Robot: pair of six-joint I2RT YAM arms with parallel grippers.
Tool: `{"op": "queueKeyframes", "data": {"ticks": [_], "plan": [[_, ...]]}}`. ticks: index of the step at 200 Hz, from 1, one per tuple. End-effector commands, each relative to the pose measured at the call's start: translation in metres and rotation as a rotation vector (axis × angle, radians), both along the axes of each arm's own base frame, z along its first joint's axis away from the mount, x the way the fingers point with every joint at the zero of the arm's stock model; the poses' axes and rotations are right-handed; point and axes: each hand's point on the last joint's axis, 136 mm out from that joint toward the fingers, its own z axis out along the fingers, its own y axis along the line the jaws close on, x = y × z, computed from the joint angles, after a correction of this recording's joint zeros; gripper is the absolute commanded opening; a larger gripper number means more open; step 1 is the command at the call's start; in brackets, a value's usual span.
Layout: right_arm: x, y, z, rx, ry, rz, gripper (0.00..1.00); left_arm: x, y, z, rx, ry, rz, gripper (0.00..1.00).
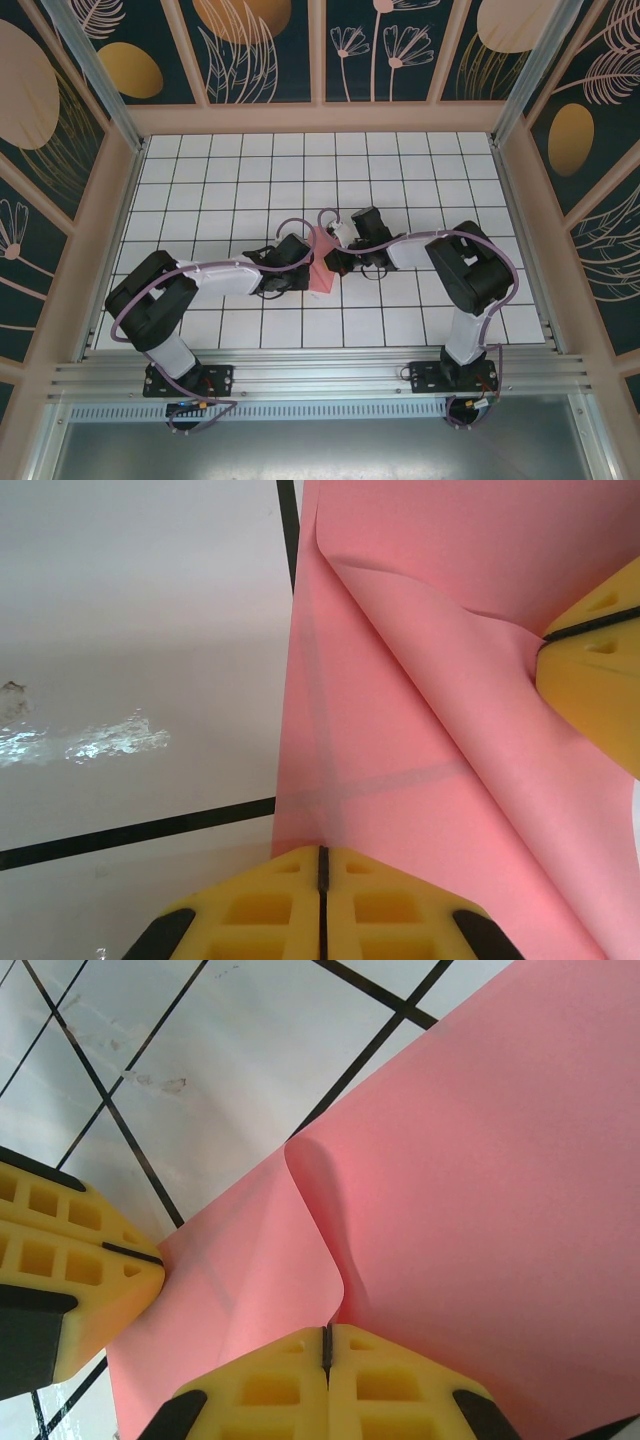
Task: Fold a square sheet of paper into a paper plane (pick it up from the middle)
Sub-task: Fold the triangle a second time at the center of the table.
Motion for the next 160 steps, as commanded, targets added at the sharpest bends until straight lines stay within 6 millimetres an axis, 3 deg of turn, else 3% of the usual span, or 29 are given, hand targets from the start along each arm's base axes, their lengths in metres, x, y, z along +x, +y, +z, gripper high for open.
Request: {"op": "queueKeyframes", "data": {"ticks": [1, 70, 135, 160], "plan": [[0.007, 0.003, 0.001, 0.001, -0.03, 0.013, 0.02, -0.023, 0.035, -0.027, 0.153, 0.091, -0.004, 0.08], [0.001, 0.004, -0.013, -0.02, 0.001, 0.03, 0.02, -0.022, 0.033, -0.024, 0.138, 0.085, -0.005, 0.09], [0.006, 0.008, -0.005, -0.03, -0.021, 0.026, 0.02, -0.023, 0.035, -0.025, 0.143, 0.084, -0.006, 0.08], [0.005, 0.003, -0.018, -0.068, -0.005, 0.018, 0.02, -0.021, 0.033, -0.018, 0.128, 0.072, 0.007, 0.1]]}}
